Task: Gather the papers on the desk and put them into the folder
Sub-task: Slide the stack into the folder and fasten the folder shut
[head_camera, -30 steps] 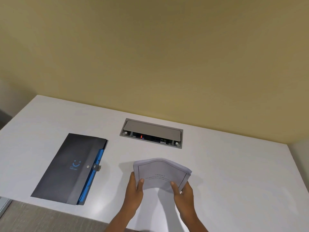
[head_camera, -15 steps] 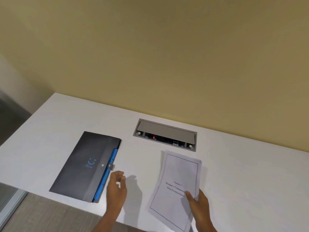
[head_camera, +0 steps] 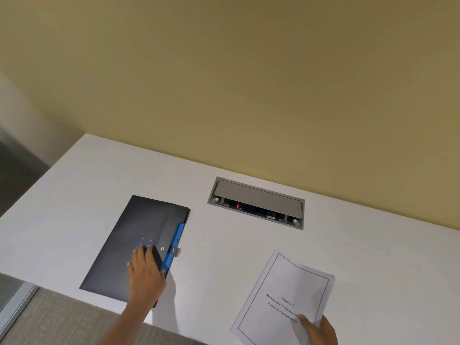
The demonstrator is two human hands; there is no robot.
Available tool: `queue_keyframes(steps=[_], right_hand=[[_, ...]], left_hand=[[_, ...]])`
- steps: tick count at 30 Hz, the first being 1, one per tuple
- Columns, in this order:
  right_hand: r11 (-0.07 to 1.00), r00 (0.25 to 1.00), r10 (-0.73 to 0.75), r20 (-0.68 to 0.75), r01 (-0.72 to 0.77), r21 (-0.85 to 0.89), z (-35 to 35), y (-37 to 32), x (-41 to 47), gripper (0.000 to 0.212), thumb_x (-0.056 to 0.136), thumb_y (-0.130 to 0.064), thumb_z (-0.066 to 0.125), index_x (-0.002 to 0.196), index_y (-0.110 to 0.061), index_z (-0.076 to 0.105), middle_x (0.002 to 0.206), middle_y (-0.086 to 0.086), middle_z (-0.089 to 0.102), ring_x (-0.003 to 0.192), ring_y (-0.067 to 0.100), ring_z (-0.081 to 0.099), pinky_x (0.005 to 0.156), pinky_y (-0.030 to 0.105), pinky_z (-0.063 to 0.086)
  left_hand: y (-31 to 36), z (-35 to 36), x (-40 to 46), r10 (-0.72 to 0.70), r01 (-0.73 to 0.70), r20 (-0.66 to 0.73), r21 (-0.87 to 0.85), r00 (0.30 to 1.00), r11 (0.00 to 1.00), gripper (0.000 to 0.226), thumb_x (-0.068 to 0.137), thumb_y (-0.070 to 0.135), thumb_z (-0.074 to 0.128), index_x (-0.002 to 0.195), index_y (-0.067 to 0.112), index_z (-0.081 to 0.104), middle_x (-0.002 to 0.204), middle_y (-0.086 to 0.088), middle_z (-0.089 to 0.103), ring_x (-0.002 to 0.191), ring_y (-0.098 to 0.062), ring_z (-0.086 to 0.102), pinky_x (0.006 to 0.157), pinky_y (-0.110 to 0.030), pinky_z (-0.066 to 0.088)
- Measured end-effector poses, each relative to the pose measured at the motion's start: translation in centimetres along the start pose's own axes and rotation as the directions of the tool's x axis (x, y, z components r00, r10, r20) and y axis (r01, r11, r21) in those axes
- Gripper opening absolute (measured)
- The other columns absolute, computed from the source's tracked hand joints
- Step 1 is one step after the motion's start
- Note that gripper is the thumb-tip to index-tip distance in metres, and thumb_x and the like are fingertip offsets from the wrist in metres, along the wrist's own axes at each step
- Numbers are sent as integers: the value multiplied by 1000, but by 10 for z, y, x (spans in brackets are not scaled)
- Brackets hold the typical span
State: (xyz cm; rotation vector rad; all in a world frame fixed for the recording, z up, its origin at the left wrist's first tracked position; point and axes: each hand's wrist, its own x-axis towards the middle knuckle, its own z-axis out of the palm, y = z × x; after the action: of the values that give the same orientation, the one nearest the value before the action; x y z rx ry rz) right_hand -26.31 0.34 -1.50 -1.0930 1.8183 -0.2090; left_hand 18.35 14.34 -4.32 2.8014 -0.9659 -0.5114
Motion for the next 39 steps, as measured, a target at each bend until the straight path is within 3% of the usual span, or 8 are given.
queue_keyframes(steps=[8, 11, 14, 19, 26, 31, 35, 39], right_hand=[[1000, 1000, 15, -20, -15, 25, 2, -10, -7, 54, 93, -9, 77, 143, -3, 60, 141, 21, 66, 132, 39, 60, 114, 47, 44], [997, 998, 16, -55, -11, 82, 5, -23, -12, 51, 93, -12, 78, 141, -5, 62, 138, 20, 68, 124, 36, 64, 110, 45, 46], [990, 998, -24, -65, 32, 136, 8, -42, -18, 41, 94, -13, 77, 133, -9, 66, 129, 18, 72, 104, 28, 62, 98, 38, 46], [936, 990, -116, -80, 136, 325, 15, -82, -38, 38, 96, -17, 75, 131, -28, 65, 116, -8, 72, 108, 22, 65, 101, 37, 46], [858, 943, -320, -88, 328, 397, 29, -136, -70, 35, 101, -25, 70, 134, -34, 64, 115, -22, 77, 105, -8, 71, 98, 31, 56], [872, 902, -431, -40, 427, 240, 44, -152, -80, 22, 104, -26, 64, 110, -47, 60, 104, -35, 73, 99, -11, 70, 84, 9, 58], [879, 880, -472, 43, 466, 105, 49, -151, -78, 16, 106, -26, 59, 117, -36, 58, 112, -25, 70, 92, -5, 72, 71, 3, 55], [873, 869, -486, 87, 488, 4, 48, -152, -69, 16, 107, -26, 58, 122, -23, 60, 120, -9, 75, 97, 9, 73, 76, 9, 57]], left_hand=[[3, -3, 9, 14, 4, 68, -263, 998, 965, 81, 90, -18, 48, 159, 15, 24, 163, -14, 33, 148, -40, 35, 116, -56, 39], [-3, -8, 5, -5, 10, 15, -318, 1000, 948, 80, 92, -11, 53, 158, 26, 29, 132, -15, 64, 92, -32, 67, 70, -42, 58], [-6, -16, 2, -26, 16, -25, -352, 999, 936, 79, 94, -8, 52, 157, 32, 30, 65, -1, 56, 46, -13, 41, 42, -31, 41], [16, -34, -19, 83, -106, -66, -515, 994, 851, 74, 99, -6, 46, 158, 31, 22, 136, 20, 53, 36, -8, 48, 36, -15, 39], [69, -40, -52, 121, -110, -25, -626, 992, 772, 72, 99, -5, 51, 158, 26, 26, 138, 19, 54, 64, -19, 71, 57, -32, 62], [109, -37, -72, 137, -112, -14, -659, 990, 744, 69, 98, -4, 52, 157, 23, 29, 142, 19, 52, 77, -11, 74, 59, -6, 53], [133, -30, -83, 164, -119, -1, -689, 987, 714, 65, 98, -5, 52, 156, 19, 35, 146, 19, 48, 77, 23, 62, 64, 2, 48], [153, -27, -87, 179, -146, -19, -669, 984, 728, 54, 99, -1, 55, 150, 10, 46, 162, -2, 38, 86, 13, 59, 63, 2, 49]])
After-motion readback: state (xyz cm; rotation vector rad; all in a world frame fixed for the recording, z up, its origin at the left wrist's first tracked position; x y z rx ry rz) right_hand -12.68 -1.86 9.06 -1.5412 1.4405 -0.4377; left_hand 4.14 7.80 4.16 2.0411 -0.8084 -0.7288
